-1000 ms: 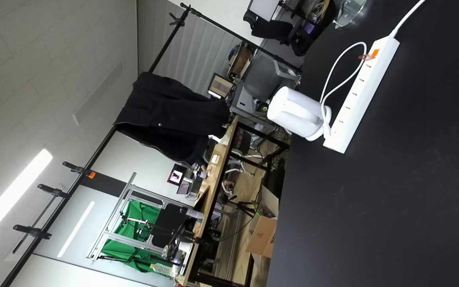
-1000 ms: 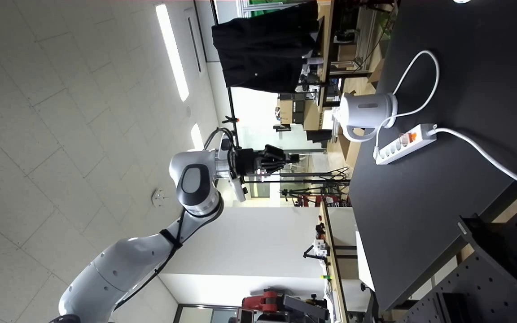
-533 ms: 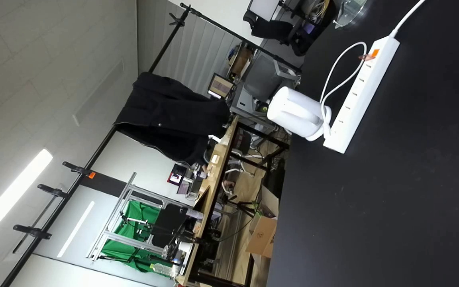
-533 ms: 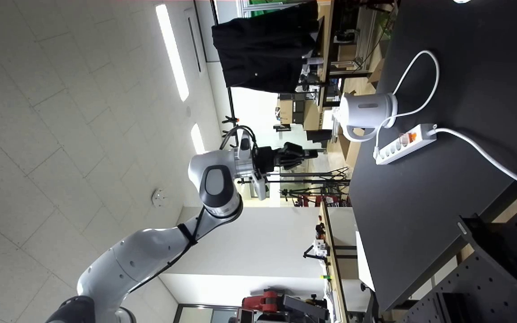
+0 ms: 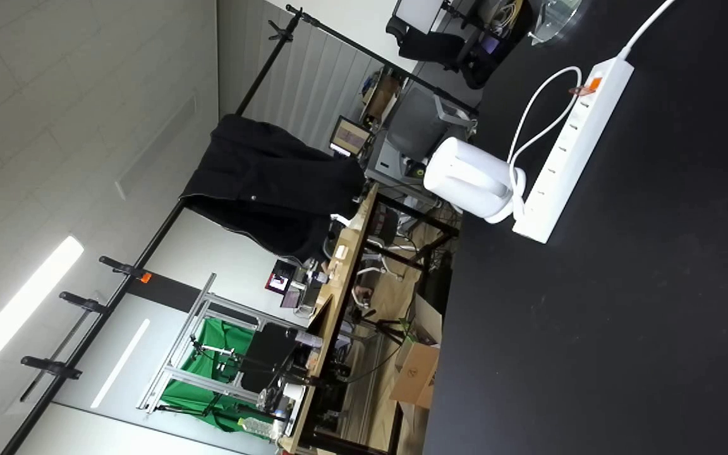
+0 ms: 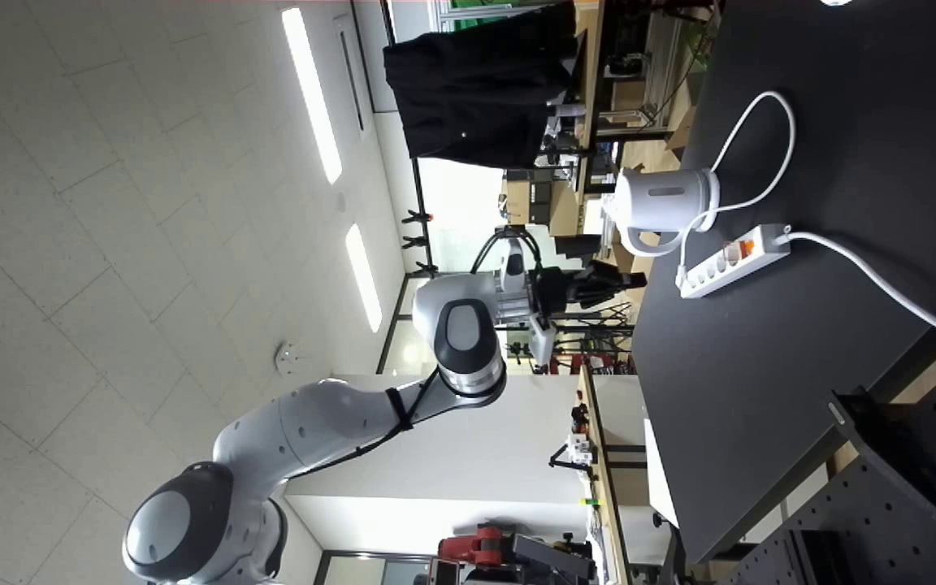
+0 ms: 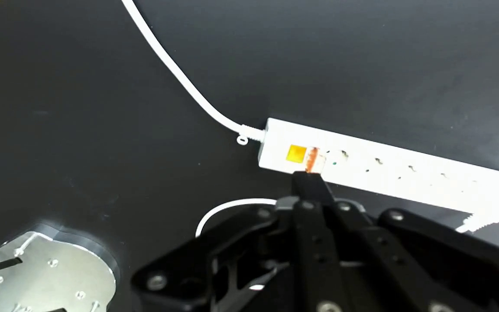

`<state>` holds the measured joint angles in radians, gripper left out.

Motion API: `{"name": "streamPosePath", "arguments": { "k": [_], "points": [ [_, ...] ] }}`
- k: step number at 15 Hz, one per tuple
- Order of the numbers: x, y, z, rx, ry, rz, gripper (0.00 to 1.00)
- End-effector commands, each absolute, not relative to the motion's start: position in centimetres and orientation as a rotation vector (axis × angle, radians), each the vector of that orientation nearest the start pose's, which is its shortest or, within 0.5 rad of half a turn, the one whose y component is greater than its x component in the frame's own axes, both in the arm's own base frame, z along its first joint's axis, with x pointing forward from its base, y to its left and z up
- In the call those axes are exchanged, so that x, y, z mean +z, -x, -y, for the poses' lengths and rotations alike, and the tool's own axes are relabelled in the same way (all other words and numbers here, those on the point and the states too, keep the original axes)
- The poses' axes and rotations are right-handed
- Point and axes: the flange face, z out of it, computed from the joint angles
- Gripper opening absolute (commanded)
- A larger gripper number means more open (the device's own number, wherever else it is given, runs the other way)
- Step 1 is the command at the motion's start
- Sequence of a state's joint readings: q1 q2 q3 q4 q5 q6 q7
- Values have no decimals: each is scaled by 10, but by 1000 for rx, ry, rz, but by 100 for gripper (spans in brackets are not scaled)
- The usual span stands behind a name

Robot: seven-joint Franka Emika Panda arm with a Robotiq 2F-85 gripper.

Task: Turn on the adapter

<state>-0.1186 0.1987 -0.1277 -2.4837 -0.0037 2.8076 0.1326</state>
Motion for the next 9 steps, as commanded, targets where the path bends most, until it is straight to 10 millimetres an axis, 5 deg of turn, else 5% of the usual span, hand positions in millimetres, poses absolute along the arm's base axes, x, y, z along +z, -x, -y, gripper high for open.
{"name": "streamPosePath", "arguments": {
  "k": [1, 2, 3, 9],
  "points": [
    [193, -490, 116, -185, 3131, -633, 0],
    [183, -494, 116, -159, 3152, -629, 0],
    [194, -479, 114, -165, 3129, -589, 1],
    [179, -490, 115, -145, 3149, -592, 1]
  ]
}}
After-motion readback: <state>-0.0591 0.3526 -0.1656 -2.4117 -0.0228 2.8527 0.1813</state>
